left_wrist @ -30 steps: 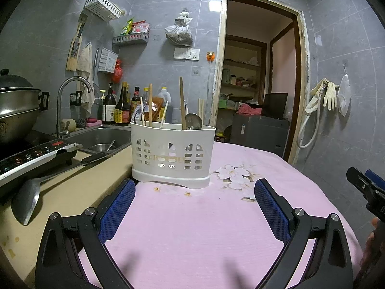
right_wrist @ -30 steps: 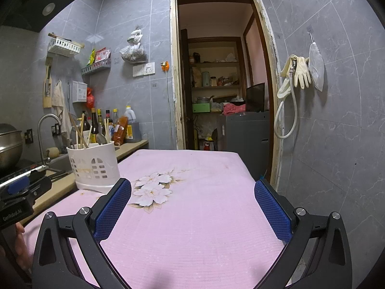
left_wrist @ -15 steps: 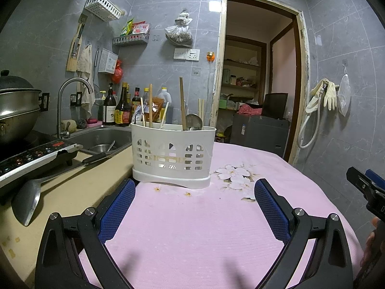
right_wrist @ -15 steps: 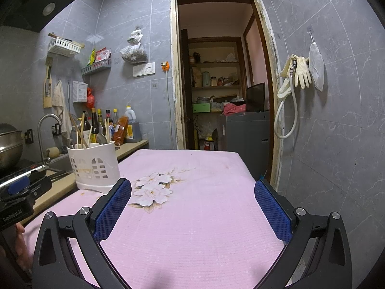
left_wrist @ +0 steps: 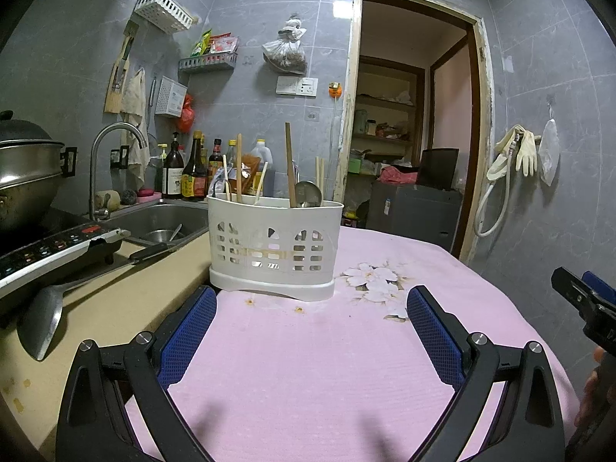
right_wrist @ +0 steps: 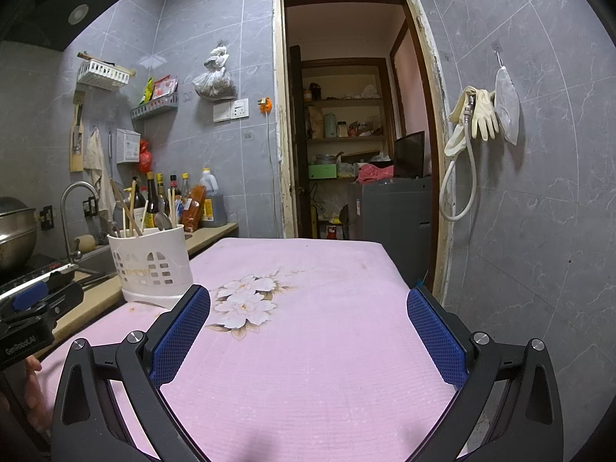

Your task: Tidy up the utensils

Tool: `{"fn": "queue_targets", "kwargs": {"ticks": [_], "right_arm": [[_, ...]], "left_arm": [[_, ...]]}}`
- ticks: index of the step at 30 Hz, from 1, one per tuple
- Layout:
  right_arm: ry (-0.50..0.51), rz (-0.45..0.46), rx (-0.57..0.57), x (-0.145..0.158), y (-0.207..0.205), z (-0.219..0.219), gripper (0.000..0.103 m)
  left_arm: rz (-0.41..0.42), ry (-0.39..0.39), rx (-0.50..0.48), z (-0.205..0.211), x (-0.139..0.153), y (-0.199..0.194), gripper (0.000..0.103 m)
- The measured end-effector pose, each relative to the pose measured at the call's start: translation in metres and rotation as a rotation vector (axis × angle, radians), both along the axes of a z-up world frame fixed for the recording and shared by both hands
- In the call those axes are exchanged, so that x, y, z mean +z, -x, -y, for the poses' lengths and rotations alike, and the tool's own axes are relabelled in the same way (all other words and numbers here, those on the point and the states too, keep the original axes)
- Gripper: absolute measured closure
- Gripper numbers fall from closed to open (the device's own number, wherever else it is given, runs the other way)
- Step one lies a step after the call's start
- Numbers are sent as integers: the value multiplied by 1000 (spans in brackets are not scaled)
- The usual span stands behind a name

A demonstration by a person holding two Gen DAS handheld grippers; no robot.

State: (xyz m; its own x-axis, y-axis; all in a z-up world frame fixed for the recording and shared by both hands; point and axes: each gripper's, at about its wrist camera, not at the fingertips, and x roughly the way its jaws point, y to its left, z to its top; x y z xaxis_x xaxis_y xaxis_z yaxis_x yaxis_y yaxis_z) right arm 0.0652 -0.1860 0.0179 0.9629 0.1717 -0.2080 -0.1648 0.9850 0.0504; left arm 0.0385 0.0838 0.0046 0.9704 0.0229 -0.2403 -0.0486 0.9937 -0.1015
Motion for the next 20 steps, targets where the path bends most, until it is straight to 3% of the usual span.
{"fn": "queue_targets", "kwargs": {"ticks": [20], "right_arm": [[1,-1,2,0,1,-4,0]], "left_arm": [[-16,-3,20,-3,-2,-3,6]]}}
